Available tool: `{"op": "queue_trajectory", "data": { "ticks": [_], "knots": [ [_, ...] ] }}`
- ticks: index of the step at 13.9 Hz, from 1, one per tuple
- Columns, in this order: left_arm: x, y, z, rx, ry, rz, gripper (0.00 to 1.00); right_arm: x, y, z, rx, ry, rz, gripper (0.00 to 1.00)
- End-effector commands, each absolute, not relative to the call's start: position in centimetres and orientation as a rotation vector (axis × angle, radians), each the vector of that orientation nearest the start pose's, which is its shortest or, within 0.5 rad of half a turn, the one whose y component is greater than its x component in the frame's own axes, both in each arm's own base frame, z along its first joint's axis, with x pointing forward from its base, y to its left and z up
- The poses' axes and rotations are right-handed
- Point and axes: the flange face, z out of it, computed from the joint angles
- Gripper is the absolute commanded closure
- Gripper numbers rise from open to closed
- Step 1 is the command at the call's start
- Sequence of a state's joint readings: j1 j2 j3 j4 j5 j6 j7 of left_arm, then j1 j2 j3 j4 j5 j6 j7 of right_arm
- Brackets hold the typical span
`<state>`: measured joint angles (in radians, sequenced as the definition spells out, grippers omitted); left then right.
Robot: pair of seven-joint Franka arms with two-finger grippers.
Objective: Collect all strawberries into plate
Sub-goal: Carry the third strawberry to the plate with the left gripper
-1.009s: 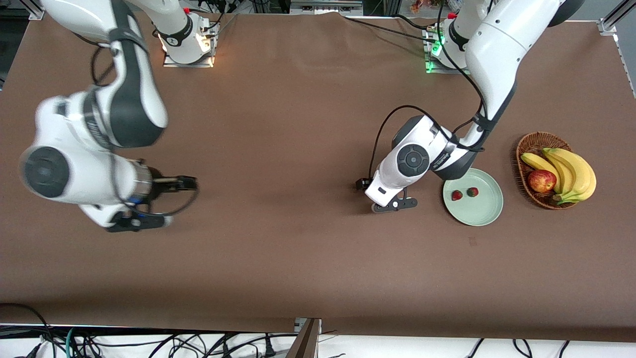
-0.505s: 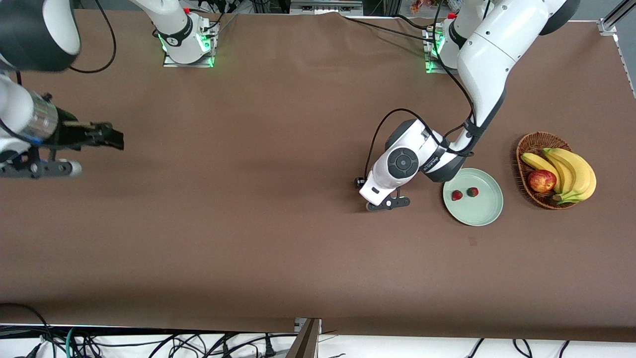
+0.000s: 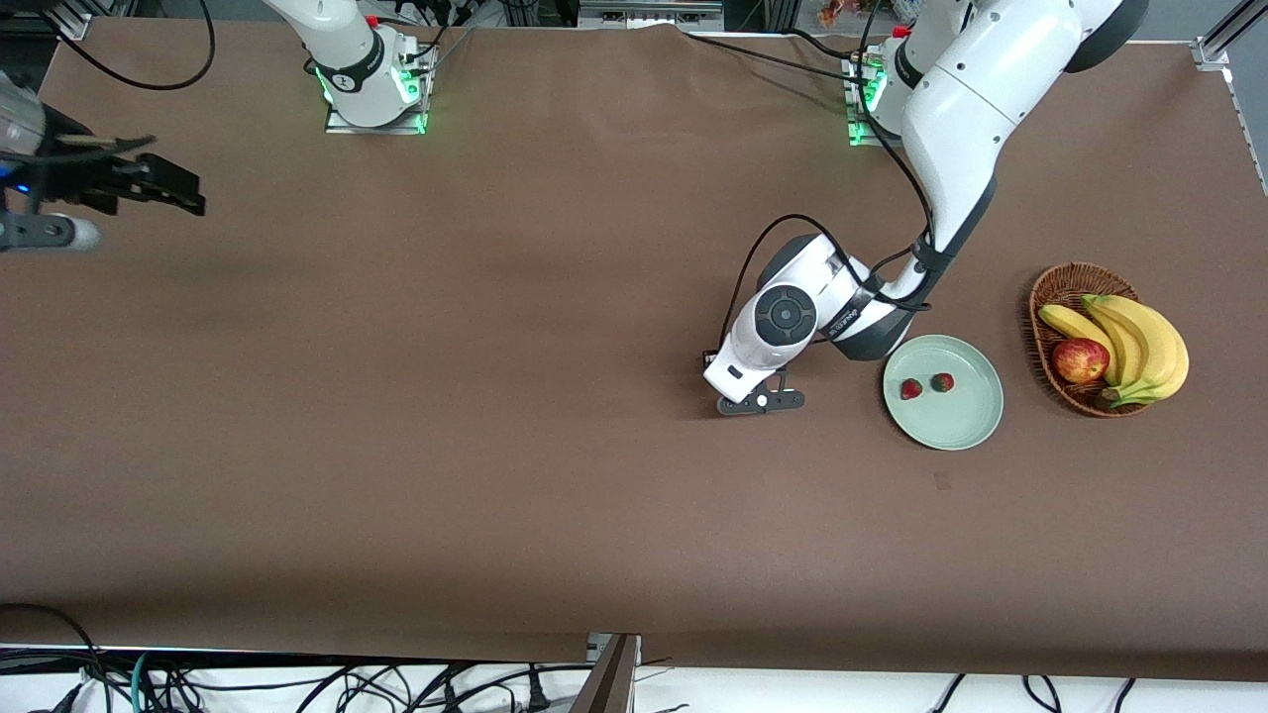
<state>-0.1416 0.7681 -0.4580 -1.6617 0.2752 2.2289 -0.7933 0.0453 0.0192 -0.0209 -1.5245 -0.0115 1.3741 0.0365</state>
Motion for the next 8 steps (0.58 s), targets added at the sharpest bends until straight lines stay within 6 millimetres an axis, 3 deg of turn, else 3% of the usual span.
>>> {"op": "queue_trajectory", "data": {
  "ticks": [1, 3, 5, 6, 8],
  "knots": [
    [57.4, -34.2, 17.9, -3.122, -0.16, 0.23, 0.9, 52.7, -0.2, 62.6, -3.157, 0.06, 0.249, 0.0],
    [58.3, -33.0, 19.5, -3.113, -0.185, 0.213, 0.91, 52.6, 0.4, 62.8, -3.165, 0.018, 0.255, 0.0],
    [59.0, -31.3, 23.5, -3.041, -0.169, 0.245, 0.94, 53.0, 0.4, 62.6, -3.164, 0.015, 0.259, 0.0],
    [59.5, -29.8, 25.0, -3.003, -0.12, 0.291, 0.94, 53.6, 0.1, 62.3, -3.164, 0.013, 0.267, 0.0],
    [61.1, -25.0, 27.1, -2.953, 0.123, 0.429, 0.94, 53.7, 0.5, 62.8, -3.17, 0.005, 0.252, 0.0]
  ]
}}
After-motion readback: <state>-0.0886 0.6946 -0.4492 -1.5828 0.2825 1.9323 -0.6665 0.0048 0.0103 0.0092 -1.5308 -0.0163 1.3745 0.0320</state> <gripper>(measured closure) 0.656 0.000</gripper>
